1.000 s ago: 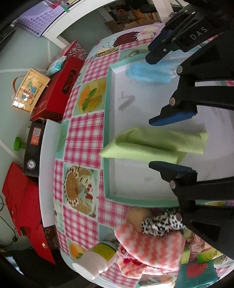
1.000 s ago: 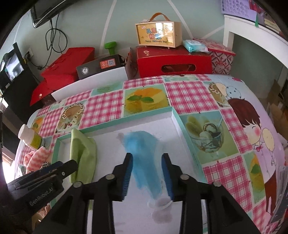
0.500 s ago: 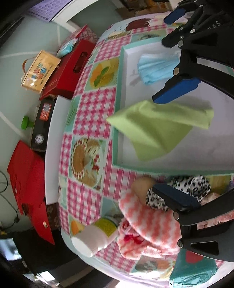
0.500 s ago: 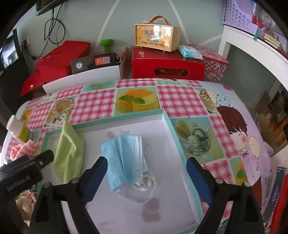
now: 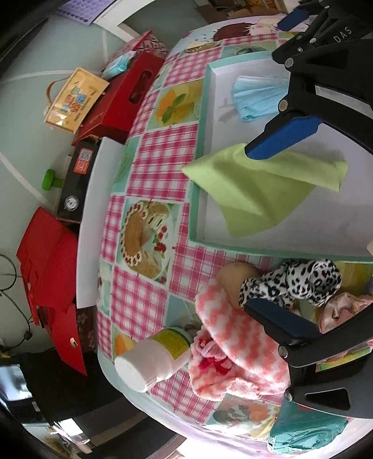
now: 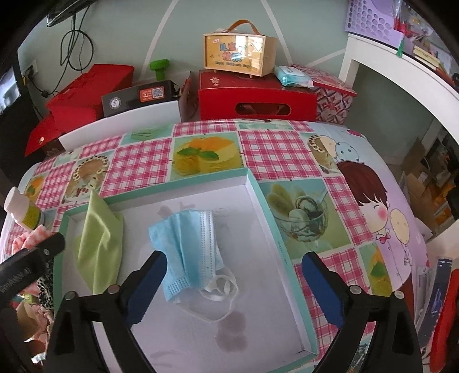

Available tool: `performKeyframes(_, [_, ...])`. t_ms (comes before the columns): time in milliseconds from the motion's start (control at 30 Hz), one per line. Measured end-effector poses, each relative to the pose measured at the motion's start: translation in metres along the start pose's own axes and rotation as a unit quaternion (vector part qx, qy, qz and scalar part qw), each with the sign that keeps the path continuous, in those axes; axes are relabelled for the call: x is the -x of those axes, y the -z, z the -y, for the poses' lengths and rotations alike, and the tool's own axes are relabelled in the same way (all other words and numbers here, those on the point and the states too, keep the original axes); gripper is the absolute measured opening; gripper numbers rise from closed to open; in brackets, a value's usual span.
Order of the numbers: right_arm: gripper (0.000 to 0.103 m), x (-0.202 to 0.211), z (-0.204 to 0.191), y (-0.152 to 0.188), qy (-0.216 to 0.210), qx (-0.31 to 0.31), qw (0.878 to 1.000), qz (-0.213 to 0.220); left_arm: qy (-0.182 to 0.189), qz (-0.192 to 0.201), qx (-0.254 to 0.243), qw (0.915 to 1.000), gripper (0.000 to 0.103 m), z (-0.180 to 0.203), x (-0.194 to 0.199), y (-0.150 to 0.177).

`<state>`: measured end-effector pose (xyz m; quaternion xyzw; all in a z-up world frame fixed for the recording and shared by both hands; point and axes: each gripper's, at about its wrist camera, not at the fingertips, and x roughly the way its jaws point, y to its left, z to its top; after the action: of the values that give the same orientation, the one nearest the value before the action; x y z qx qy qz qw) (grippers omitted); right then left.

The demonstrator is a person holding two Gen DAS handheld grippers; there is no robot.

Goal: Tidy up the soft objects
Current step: 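Move both tools back from the tray to the pile of soft items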

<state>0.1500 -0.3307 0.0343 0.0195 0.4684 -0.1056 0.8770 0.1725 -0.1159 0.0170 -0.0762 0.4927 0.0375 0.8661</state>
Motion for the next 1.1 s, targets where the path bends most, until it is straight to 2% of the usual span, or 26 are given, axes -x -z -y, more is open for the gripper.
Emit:
performKeyframes(200, [0.097, 0.0, 0.007, 0.0, 0.011, -0.013, 1.0, -0.003, -0.012, 0.018, 0.008, 0.9997, 0.098, -0.015, 0.009, -0.007])
performKeyframes(333, [0.097, -0.001, 0.01, 0.0, 0.034, -0.015, 0.999, -0.007, -0.043, 0.023, 0.004, 0.9988, 0.098, -0.027, 0.009, -0.012])
performKeyframes(533, [0.097, 0.003, 0.003, 0.0, 0.035, -0.006, 0.999, -0.004, -0.044, 0.028, 0.02, 0.9984, 0.098, -0.053, 0.019, -0.019])
performKeyframes(767, [0.097, 0.008, -0.026, 0.002, 0.001, 0.022, 1.0, 0.002, -0.083, 0.047, 0.044, 0.9944, 0.098, -0.1, 0.041, -0.029])
performKeyframes(900, [0.097, 0.011, -0.045, 0.004, -0.014, 0.042, 0.999, 0.004, -0.109, 0.049, 0.076, 0.99, 0.098, -0.136, 0.049, -0.029])
performKeyframes(1100, [0.097, 0.017, -0.079, 0.01, -0.047, 0.077, 0.996, 0.008, -0.11, 0.037, 0.123, 0.9857, 0.098, -0.179, 0.054, -0.023])
